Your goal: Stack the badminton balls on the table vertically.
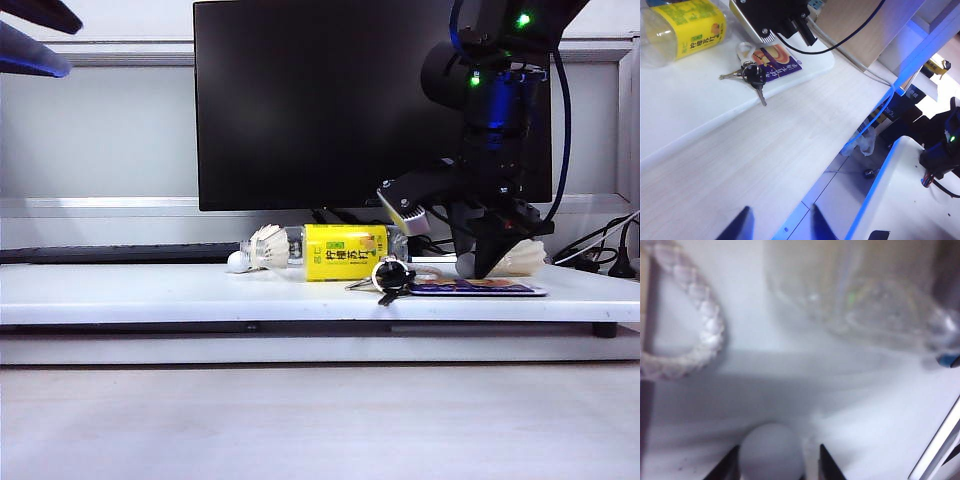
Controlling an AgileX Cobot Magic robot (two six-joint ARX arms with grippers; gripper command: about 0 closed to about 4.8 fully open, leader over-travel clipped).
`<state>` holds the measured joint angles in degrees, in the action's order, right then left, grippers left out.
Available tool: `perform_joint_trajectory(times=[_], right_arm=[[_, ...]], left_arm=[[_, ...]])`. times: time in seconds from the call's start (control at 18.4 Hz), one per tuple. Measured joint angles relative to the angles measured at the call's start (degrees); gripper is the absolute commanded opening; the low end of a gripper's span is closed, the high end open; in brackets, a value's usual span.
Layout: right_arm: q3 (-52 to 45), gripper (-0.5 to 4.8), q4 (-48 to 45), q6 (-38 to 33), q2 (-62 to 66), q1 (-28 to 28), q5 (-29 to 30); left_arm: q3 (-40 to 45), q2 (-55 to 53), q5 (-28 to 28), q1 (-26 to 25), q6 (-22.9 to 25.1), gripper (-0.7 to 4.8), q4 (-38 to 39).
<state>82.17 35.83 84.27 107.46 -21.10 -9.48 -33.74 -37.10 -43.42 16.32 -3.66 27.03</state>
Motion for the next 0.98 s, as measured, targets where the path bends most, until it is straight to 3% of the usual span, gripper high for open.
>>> perform_joint_trajectory(times=[0.49, 0.71, 0.98], right_arm=[[0.3, 1.38, -0.5, -2.9, 0.5, 0.1, 1.6], [-0.1, 1.38, -5.6, -14.8, 1.1, 0.2, 5.9], [-0.5, 1.38, -15.6, -37.3, 1.7, 0.4, 12.7]], left_arm=[[0.0, 0.0, 0.0, 0.0, 0.0, 1.58, 0.0], [0.0, 0.0, 0.0, 0.0, 0.0, 1.58, 0.0], [0.0, 0.0, 0.0, 0.0, 0.4, 1.58, 0.0]])
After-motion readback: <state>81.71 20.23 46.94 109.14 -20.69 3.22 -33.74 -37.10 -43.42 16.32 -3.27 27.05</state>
